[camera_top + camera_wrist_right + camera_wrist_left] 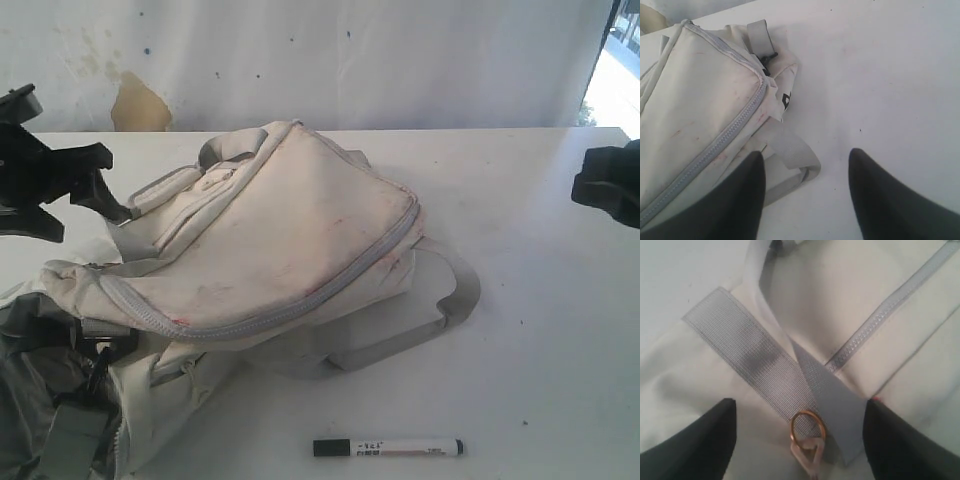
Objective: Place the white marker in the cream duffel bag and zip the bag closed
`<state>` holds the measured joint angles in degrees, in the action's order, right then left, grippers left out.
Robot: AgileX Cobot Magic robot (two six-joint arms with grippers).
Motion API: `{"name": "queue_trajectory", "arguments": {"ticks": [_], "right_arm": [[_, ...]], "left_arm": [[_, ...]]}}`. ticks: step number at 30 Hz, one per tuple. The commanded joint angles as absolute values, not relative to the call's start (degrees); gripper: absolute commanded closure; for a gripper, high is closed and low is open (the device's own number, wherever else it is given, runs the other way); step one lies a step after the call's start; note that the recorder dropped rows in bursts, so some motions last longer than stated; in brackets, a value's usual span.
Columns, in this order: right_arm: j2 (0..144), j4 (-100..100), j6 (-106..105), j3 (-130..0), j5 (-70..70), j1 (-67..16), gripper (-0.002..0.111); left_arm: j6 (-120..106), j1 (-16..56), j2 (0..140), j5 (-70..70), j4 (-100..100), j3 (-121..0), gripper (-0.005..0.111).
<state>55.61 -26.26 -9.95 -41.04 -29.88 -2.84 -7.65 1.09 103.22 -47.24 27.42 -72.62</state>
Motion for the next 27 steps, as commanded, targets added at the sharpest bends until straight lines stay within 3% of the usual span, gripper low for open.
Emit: {"name": "queue_trajectory", "arguments": {"ticks": [1,17,19,22,26,27], "right_arm": [[55.8,-26.2,-10.7,-41.5,-29.9,-2.9,0.06],[55.8,-26.1,-10.7,-41.5,-30.3,-2.9,0.06],[55.8,-26.1,-10.7,-41.5,-30.3,-2.9,0.06],[55.8,-26.1,-10.7,-41.5,-30.6,-2.9,0.06],[55.8,-26.1,-10.7,-41.5,-30.6,-2.9,0.06],[55.8,-26.1,-10.7,-41.5,-30.7,-2.9,0.06]], "left_arm": [[-8.0,1.2,107.0,-55.1,23.1,-76.9,0.029],[-8.0,-3.1,112.7,-67.7,27.8,-79.4,0.032],[-8.1,-3.1,114.0,-69.1,27.9,-79.4,0.041],[-7.9,-3.1,115.4,-70.0,28.8,-79.4,0.064],[-8.6,-3.3,115.4,-70.0,30.4,-79.5,0.107],[-10.2,-3.5,115.2,-70.0,31.1,-79.7,0.106]]}}
